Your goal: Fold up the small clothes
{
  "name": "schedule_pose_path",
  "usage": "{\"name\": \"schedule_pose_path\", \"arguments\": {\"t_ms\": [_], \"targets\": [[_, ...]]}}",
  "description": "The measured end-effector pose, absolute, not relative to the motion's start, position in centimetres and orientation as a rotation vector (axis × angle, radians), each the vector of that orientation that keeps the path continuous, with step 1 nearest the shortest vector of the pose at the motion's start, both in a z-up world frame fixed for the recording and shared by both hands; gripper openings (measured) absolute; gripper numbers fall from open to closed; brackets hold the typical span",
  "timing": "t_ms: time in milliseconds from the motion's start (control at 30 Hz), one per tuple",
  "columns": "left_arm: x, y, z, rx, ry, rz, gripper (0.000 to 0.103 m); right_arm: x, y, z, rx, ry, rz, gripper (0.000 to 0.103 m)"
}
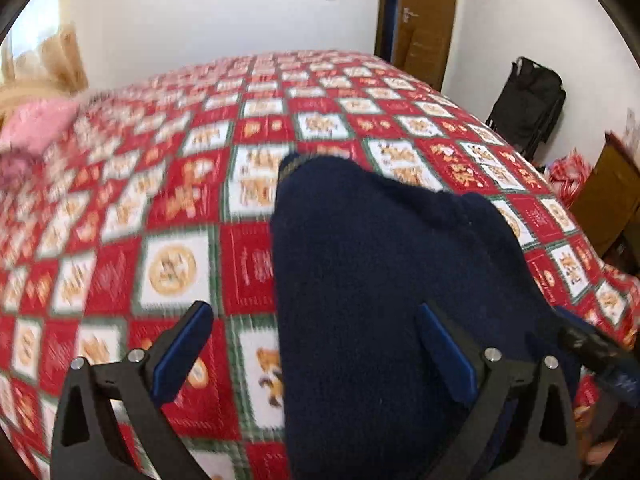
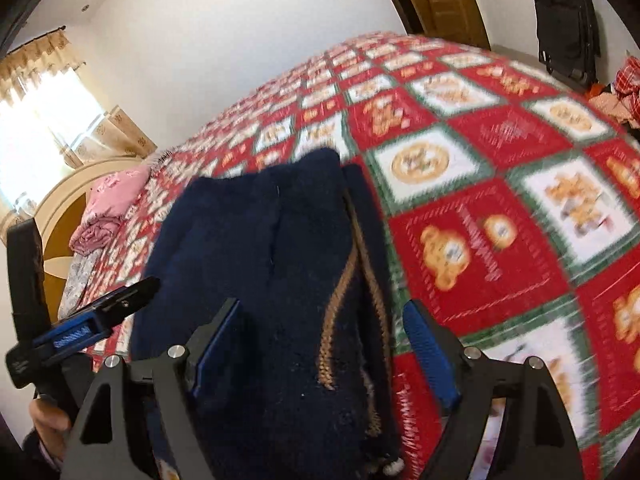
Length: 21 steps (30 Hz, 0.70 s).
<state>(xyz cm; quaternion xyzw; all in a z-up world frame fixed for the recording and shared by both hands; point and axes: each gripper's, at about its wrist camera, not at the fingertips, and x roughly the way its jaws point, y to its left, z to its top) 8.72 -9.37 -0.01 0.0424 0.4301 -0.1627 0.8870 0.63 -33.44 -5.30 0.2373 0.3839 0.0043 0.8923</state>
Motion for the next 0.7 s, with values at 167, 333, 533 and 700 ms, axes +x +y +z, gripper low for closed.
{"name": "schedule_pose_path", "arguments": {"t_ms": [167,333,533,700], "targets": [[9.2,-8.7,-1.6,-0.017,0.958,-0.363,0.103,0.3,-32.4,-6.3,0.445,0.772,0.014,0.082],[10.1,-7.7,-3.4,-0.2,1.042,-0.425,0.103,0.5,-32.0,-6.3,0.426,0.788,0.047,0.068],[10.3,-8.7,-4.1,-0.203,1.047,-0.439,0.103,0.5,-32.1,-6.9,0.442,0.755,0.071,0.069],[9.8,-9.6,-3.3,-0.095,0.993,-0.42,0.103,0.6,-31.5,-6.9,0.416,0.754,0.06,0.07]]}}
